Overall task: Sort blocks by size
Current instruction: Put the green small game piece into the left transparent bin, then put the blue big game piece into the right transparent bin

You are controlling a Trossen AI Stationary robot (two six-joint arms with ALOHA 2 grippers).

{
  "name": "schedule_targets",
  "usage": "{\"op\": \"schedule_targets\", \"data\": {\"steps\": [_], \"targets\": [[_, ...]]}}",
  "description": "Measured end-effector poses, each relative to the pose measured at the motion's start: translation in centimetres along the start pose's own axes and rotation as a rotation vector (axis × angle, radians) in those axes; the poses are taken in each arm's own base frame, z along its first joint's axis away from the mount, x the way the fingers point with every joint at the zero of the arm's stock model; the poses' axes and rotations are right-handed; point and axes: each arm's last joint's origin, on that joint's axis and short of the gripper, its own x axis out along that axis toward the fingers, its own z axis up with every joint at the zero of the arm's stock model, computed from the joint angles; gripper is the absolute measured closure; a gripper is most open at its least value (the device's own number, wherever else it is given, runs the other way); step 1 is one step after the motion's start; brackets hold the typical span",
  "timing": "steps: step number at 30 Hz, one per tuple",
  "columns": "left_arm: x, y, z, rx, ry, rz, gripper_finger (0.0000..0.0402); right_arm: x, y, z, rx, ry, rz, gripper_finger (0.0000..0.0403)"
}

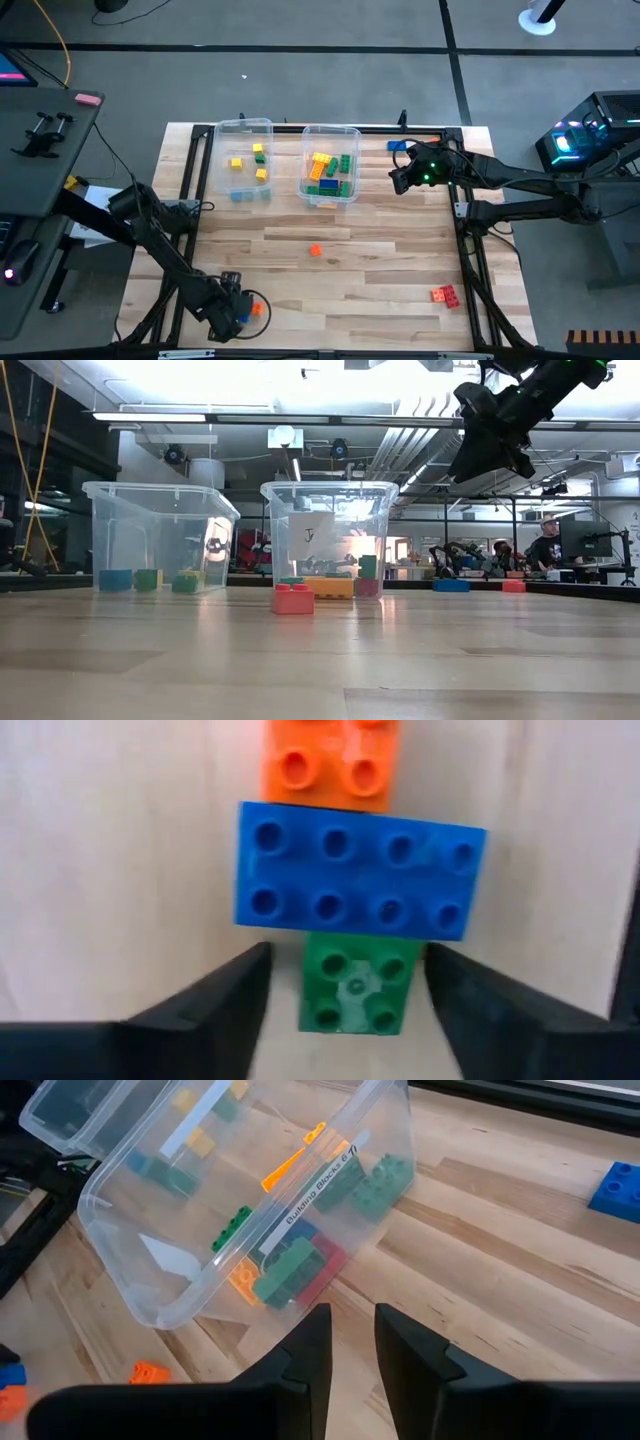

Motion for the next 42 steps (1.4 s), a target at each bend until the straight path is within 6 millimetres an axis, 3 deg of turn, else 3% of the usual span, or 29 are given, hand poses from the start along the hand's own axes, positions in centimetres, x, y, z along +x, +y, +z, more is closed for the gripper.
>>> {"op": "schedule_targets", "data": {"steps": [5,6,10,15,23,27,34,38,42], "targets": [[-0.5,1.0,0.0,-0.078,0.033,0.048,0.0308,0.0,0.0,0.0,0.0,0.002,-0.002,0.0327],[-0.8,1.4,0.0,-0.097,0.042,0.064,0.0313,0.0,0.0,0.0,0.0,0.002,-0.002,0.0327],[-2.6,3.4,0.1,-0.163,0.03,0.154,0.0311,0.0,0.0,0.0,-0.001,0.002,-0.002,0.0327],[-7.3,7.7,0.0,-0.24,-0.082,0.348,0.0311,0.0,-0.1,0.0,-0.001,-0.007,-0.015,0.0327],[-16.8,17.8,0.3,-0.445,-0.558,0.574,0.0311,0.0,-0.1,0.0,0.009,-0.018,-0.029,0.0327],[-20.3,22.9,-1.4,-0.561,-0.604,0.728,0.0311,0.0,-0.1,0.1,0.028,-0.021,-0.033,0.0327],[-21.0,29.3,-3.9,-0.673,-0.427,0.659,0.0308,0.0,-0.2,0.1,0.067,-0.031,-0.043,0.0327],[-21.1,31.5,-3.7,-0.711,-0.407,0.666,0.0244,0.0,-0.2,0.1,0.072,-0.031,-0.043,0.0327],[-22.2,32.5,-3.0,-0.712,-0.403,0.673,0.0167,0.0,-0.1,0.1,0.093,-0.028,-0.038,0.0327]]}}
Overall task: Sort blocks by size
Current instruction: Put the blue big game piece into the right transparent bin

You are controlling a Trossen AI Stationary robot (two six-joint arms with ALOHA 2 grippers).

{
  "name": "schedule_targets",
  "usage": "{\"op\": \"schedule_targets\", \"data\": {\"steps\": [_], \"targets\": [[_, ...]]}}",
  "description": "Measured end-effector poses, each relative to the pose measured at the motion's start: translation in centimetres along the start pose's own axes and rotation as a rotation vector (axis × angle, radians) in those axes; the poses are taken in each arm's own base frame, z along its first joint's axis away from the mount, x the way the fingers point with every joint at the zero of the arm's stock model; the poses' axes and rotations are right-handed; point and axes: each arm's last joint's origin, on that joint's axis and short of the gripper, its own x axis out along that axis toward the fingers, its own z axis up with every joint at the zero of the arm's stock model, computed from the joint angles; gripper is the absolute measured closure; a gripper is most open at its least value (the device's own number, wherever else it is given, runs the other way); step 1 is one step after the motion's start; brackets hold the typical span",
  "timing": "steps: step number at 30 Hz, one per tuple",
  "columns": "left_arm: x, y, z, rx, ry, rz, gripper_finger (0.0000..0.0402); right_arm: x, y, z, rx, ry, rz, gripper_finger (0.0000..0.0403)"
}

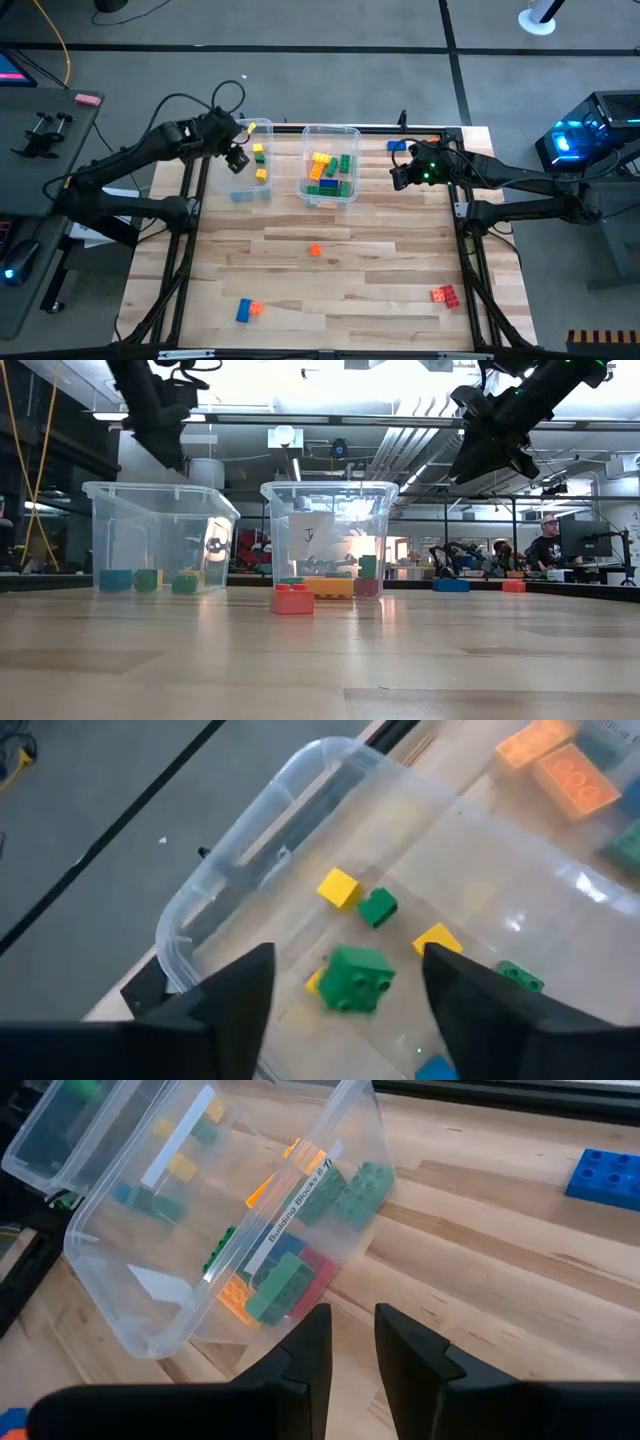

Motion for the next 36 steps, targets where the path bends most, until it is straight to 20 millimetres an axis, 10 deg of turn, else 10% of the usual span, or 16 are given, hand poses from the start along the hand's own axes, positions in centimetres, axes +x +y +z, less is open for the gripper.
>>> {"op": "schedule_targets", "data": {"steps": [11,21,27,36], "targets": [[-5.4,-2.1,1.0,-0.316,0.022,-0.635,0.0115,0.0,-0.1,-0.2,0.001,0.029,-0.008,0.0327],[-8.5,-14.2,-10.5,-0.211,0.389,-0.724,0.0116,-0.1,-0.9,-1.0,-0.064,0.118,-0.079,0.0327],[-8.9,-20.6,-17.7,-0.4,0.732,-0.469,0.0116,-0.1,-1.0,-1.2,-0.111,0.137,-0.09,0.0327],[-9.4,-27.6,-19.0,-0.617,0.77,-0.306,0.0116,-0.1,-1.0,-1.2,-0.123,0.138,-0.089,0.0327]]}}
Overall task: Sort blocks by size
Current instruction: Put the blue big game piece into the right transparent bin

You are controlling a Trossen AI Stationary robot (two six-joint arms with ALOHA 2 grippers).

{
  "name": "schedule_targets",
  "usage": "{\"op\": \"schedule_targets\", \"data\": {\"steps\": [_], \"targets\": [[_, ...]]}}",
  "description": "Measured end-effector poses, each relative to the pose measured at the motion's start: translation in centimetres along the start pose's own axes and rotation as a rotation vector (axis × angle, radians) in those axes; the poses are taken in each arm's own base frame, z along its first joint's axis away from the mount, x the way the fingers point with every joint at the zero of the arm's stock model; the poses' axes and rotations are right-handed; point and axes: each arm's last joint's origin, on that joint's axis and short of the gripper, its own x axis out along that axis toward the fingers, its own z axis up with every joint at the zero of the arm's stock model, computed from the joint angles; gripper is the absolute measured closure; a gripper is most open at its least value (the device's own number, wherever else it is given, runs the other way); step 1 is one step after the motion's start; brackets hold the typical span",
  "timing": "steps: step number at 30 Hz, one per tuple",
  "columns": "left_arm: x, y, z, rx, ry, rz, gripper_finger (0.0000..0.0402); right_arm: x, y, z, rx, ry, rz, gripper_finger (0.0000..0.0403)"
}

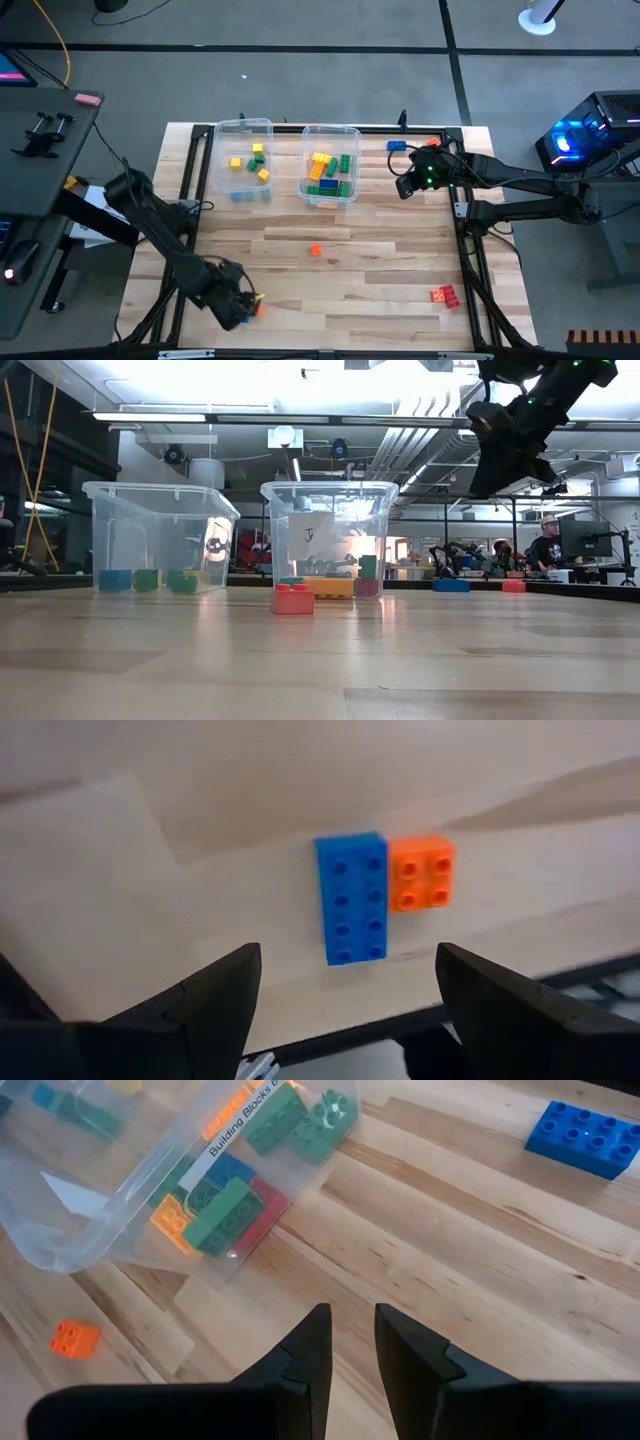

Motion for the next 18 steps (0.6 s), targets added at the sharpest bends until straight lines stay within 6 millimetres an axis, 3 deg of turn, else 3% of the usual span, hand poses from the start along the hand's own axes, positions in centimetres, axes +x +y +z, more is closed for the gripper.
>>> {"op": "schedule_targets", "data": {"steps": [10,18], "targets": [[3.1,-2.6,-1.5,-0.056,-0.009,0.095,0.0116,0.0,0.0,0.0,-0.027,0.003,-0.001,0.0327],[5.1,-2.7,-1.6,-0.075,-0.03,0.141,0.0116,0.0,0.0,0.0,-0.053,0.004,-0.001,0.0327]]}}
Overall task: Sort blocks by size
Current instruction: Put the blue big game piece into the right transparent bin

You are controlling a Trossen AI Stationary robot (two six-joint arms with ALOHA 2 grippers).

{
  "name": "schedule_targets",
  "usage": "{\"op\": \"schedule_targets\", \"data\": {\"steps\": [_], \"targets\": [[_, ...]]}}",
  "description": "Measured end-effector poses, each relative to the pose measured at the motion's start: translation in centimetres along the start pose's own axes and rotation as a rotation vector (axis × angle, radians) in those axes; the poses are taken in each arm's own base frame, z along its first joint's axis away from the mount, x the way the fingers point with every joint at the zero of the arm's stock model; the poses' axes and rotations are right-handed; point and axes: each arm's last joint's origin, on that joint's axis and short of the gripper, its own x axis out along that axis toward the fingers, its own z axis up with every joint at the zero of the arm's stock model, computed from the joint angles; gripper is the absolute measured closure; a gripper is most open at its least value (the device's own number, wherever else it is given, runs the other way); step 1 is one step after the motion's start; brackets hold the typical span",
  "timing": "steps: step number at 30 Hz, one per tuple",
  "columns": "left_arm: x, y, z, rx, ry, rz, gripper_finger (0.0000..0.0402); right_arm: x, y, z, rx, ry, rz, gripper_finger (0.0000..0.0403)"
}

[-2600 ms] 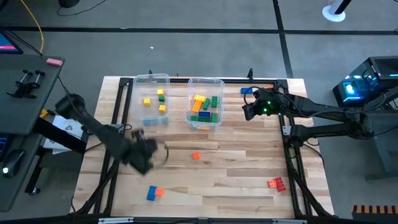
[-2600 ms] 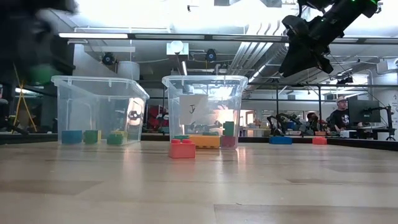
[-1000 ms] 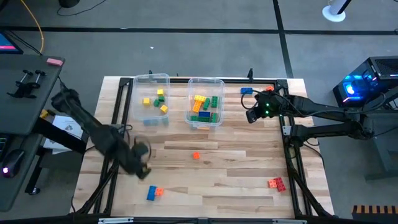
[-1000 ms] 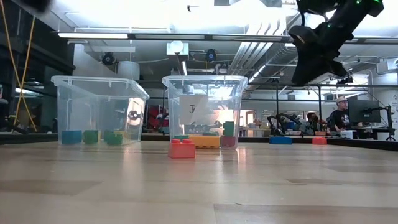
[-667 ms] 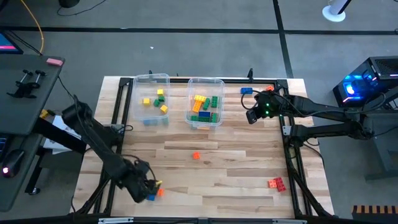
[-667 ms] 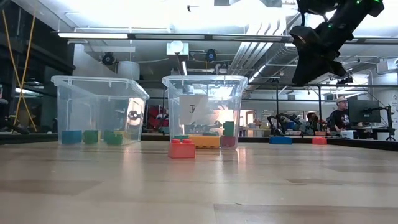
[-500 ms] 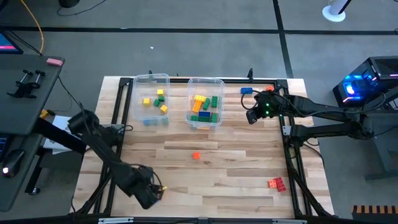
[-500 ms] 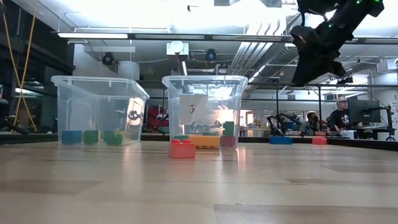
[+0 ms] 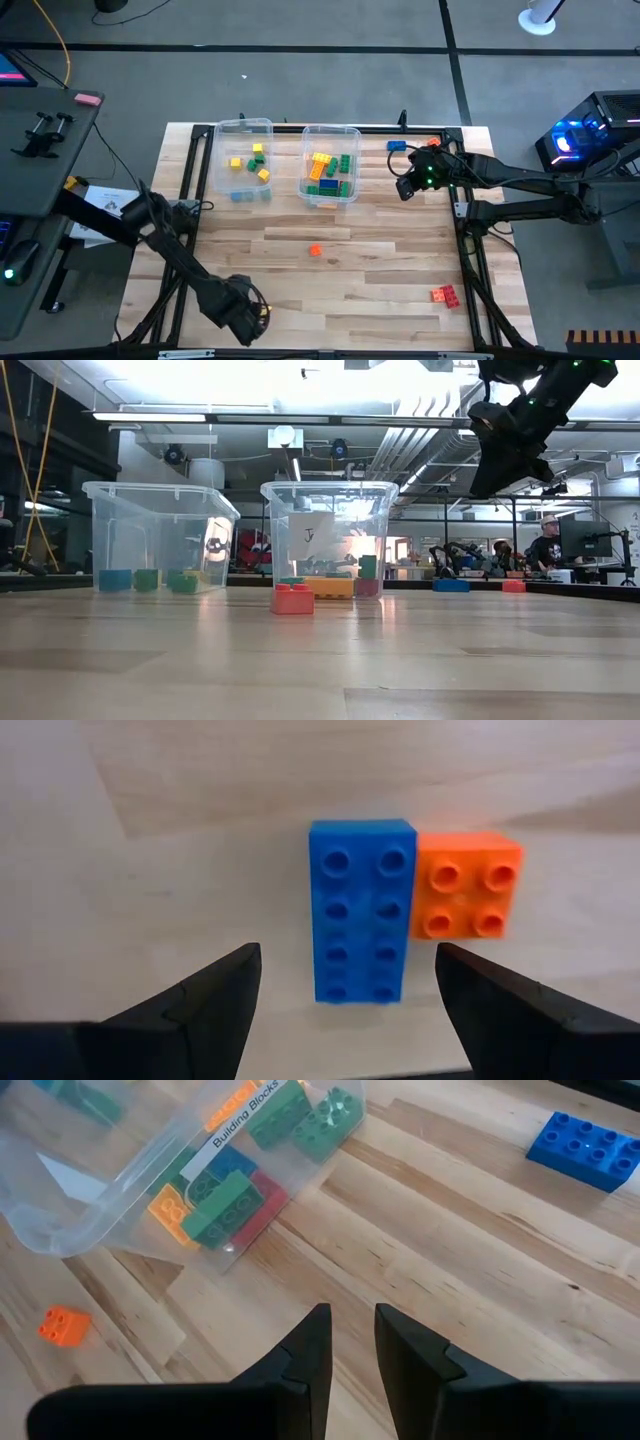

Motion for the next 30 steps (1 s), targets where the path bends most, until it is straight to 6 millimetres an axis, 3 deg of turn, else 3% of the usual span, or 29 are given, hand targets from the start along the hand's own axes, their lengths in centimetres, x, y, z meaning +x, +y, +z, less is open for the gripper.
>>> {"op": "schedule_targets", "data": {"steps": [12,23,26,30], "targets": [[0.9,-0.1,0.1,-0.013,-0.009,0.029,0.0117,0.0,0.0,0.0,0.0,0.001,0.0,0.0327],[2.4,-0.5,-0.1,0.052,0.01,0.064,0.0156,0.0,0.0,0.0,0.0,-0.007,-0.012,0.0327],[2.4,-0.6,-0.1,0.068,0.008,0.062,0.0192,0.0,-0.1,0.0,0.0,-0.009,-0.015,0.0327],[2.0,-0.4,0.0,0.09,0.003,0.056,0.0299,0.0,-0.1,0.0,0.001,-0.009,-0.015,0.0327]]}}
